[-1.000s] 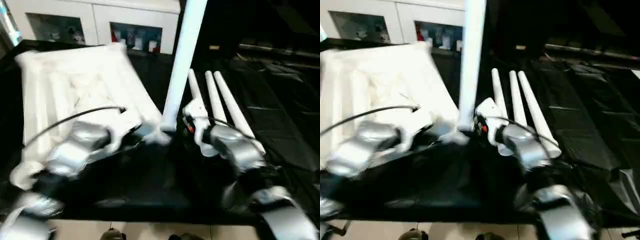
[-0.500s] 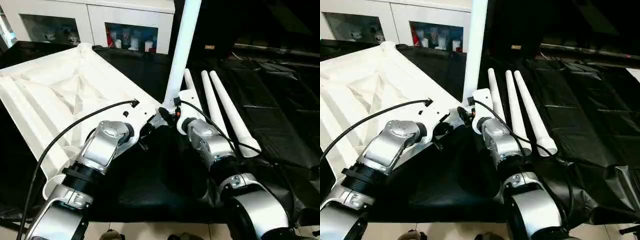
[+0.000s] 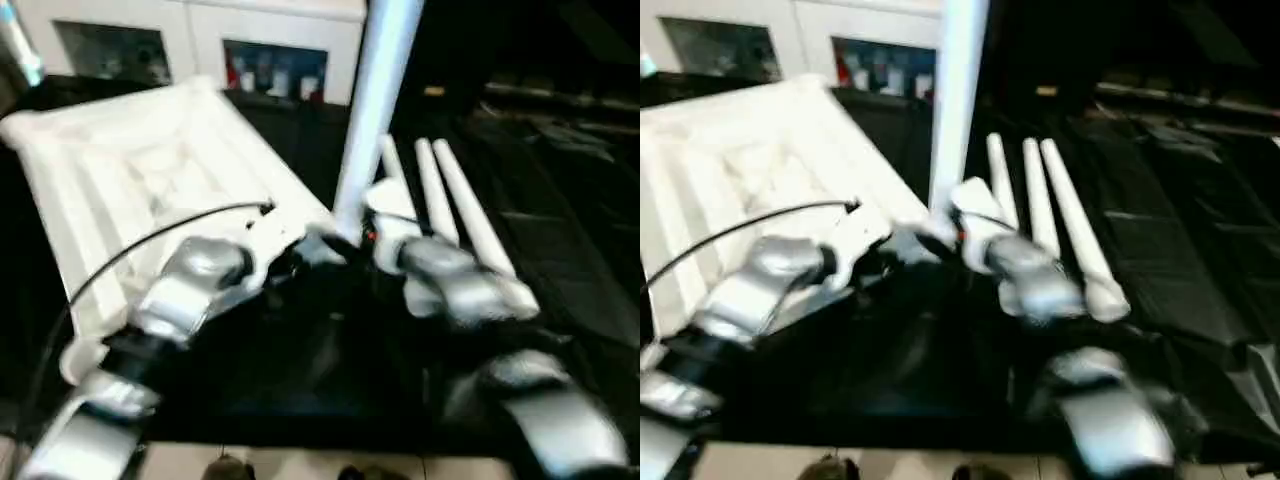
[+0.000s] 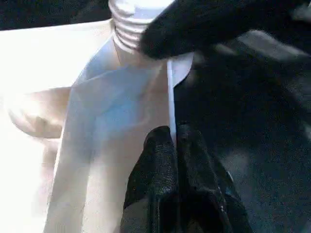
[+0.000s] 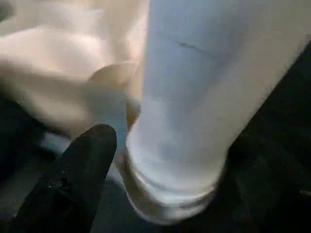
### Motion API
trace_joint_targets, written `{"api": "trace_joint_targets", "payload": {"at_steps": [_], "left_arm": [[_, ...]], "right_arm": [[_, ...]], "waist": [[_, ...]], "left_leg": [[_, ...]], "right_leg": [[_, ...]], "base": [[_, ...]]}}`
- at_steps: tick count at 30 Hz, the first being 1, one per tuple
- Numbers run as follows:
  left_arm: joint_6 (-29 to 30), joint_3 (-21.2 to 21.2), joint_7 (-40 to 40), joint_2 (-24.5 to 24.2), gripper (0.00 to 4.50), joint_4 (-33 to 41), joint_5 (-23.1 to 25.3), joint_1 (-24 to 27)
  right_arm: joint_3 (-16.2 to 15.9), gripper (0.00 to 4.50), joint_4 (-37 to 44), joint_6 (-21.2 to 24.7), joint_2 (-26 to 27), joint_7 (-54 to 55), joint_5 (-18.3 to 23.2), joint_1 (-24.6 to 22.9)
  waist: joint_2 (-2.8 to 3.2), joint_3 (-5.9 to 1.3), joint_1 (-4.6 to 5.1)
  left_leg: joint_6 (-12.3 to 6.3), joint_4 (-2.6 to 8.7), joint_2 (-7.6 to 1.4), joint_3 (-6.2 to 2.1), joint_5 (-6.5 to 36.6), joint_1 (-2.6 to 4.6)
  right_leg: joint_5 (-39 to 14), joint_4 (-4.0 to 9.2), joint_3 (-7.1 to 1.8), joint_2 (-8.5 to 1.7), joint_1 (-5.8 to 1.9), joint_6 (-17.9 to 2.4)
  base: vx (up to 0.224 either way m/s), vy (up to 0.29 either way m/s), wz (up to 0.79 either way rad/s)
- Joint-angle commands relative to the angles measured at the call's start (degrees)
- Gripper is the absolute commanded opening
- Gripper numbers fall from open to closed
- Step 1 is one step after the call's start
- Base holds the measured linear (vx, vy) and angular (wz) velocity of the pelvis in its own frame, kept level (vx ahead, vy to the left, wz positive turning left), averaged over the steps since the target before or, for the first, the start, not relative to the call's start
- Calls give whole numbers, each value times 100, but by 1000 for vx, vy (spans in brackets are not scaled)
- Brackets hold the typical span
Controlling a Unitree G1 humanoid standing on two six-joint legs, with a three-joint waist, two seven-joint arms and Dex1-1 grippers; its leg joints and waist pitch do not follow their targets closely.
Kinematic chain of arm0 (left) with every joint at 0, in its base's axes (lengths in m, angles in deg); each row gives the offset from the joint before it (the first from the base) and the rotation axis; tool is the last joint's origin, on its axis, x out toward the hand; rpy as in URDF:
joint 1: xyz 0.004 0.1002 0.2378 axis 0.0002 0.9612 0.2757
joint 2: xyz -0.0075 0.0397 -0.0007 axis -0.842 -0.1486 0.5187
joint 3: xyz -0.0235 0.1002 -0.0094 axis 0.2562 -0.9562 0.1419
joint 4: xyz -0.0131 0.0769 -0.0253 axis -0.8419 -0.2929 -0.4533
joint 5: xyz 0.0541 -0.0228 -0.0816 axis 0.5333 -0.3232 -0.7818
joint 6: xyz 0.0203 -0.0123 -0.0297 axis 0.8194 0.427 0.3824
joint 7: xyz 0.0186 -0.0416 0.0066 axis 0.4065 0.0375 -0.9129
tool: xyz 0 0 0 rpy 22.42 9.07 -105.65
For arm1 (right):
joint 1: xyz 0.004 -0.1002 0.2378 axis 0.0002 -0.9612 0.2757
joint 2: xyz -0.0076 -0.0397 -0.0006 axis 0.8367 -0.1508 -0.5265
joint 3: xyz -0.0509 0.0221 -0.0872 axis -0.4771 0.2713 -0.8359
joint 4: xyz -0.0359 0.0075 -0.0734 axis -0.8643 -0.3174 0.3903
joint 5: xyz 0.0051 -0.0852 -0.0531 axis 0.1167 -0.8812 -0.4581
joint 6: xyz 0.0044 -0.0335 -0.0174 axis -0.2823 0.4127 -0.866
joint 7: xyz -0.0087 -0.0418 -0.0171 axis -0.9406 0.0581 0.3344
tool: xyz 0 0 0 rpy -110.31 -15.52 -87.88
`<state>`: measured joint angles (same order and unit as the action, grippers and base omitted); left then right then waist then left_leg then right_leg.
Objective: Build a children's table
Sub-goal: Rotate leg to tighten
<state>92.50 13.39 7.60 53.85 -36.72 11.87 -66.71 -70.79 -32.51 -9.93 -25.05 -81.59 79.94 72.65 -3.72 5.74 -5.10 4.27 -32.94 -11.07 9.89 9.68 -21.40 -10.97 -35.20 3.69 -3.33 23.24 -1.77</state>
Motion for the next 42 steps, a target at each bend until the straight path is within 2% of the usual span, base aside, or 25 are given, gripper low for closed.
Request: {"api": "trace_joint_targets", "payload": {"at_steps": [1, 2, 3, 4, 6, 13, 19, 20, 23, 24, 28, 31, 42], "left_arm": [[-178, -135, 525, -167, 0, 162, -118, 104], [-178, -135, 525, -167, 0, 162, -118, 104], [-325, -172, 1078, -364, 0, 425, -361, 248], [-325, -172, 1078, -364, 0, 425, -361, 248], [-361, -200, 1421, -501, 0, 639, -526, 352], [-394, -209, 1632, -684, 0, 739, -605, 415], [-409, -178, 1759, -778, 0, 811, -639, 461], [-407, -171, 1761, -779, 0, 822, -630, 468], [-402, -165, 1767, -779, 0, 832, -625, 474], [-403, -166, 1769, -783, 0, 831, -631, 472], [-419, -176, 1784, -813, 0, 823, -649, 471], [-400, -179, 1789, -824, 0, 838, -655, 478], [-330, -160, 1644, -758, 0, 783, -605, 472]], "right_arm": [[-124, 384, 465, 110, -339, -711, 125, -91], [-124, 384, 465, 110, -339, -711, 125, -91], [-252, 384, 666, 224, -596, -1222, 226, -155], [-252, 384, 666, 224, -596, -1222, 226, -155], [-357, 384, 789, 298, -753, -1578, 252, -199], [-515, 384, 1160, 535, -978, -2051, 268, -337], [-672, 384, 1317, 618, -1034, -2247, 230, -424], [-685, 368, 1308, 611, -1018, -2246, 216, -425], [-687, 368, 1294, 606, -994, -2239, 211, -426], [-678, 340, 1309, 623, -974, -2227, 213, -432], [-662, 325, 1364, 687, -937, -2232, 271, -452], [-677, 290, 1357, 700, -936, -2255, 283, -455], [-630, 274, 1247, 713, -831, -2104, 294, -565]], "waist": [[118, -436, 2], [113, -430, 3], [116, -420, 7], [111, -418, -1], [117, -420, 2], [101, -420, -46], [90, -445, -59], [90, -445, -61], [79, -452, -61], [82, -455, -70], [84, -455, -73], [84, -450, -74], [67, -449, -76]], "left_leg": [[-319, 340, -233, -45, 522, 99], [-336, 340, -230, -43, 554, 94], [-327, 352, -236, -43, 691, 100], [-312, 354, -244, -53, 723, 101], [-293, 353, -254, -42, 721, 112], [-227, 356, -252, -39, 762, 123], [-257, 337, -245, -37, 607, 113], [-255, 336, -243, -38, 605, 109], [-267, 329, -243, -35, 534, 111], [-277, 326, -241, -35, 515, 111], [-284, 323, -238, -37, 471, 109], [-283, 323, -240, -35, 510, 114], [-305, 312, -235, -33, 450, 106]], "right_leg": [[151, 277, -317, -460, -342, -1296], [135, 285, -314, -458, -343, -1326], [-134, 315, -315, -483, -341, -1361], [-220, 318, -311, -491, -344, -1366], [-250, 315, -318, -485, -329, -1406], [-423, 324, -320, -489, -324, -1374], [-259, 296, -314, -488, -332, -1400], [-267, 295, -314, -488, -335, -1399], [-169, 282, -315, -484, -335, -1415], [-163, 278, -314, -487, -338, -1413], [-115, 268, -312, -483, -342, -1411], [-164, 274, -311, -484, -335, -1407], [-129, 263, -315, -485, -339, -1398]], "base": [[0, 0, 0], [0, 0, 0], [0, 0, 0], [0, 0, 0], [0, 0, 0], [0, 0, 0], [0, 0, 0], [0, 0, 0], [0, 0, 0], [0, 0, 0], [0, 0, 0], [0, 0, 0], [0, 0, 0]]}}
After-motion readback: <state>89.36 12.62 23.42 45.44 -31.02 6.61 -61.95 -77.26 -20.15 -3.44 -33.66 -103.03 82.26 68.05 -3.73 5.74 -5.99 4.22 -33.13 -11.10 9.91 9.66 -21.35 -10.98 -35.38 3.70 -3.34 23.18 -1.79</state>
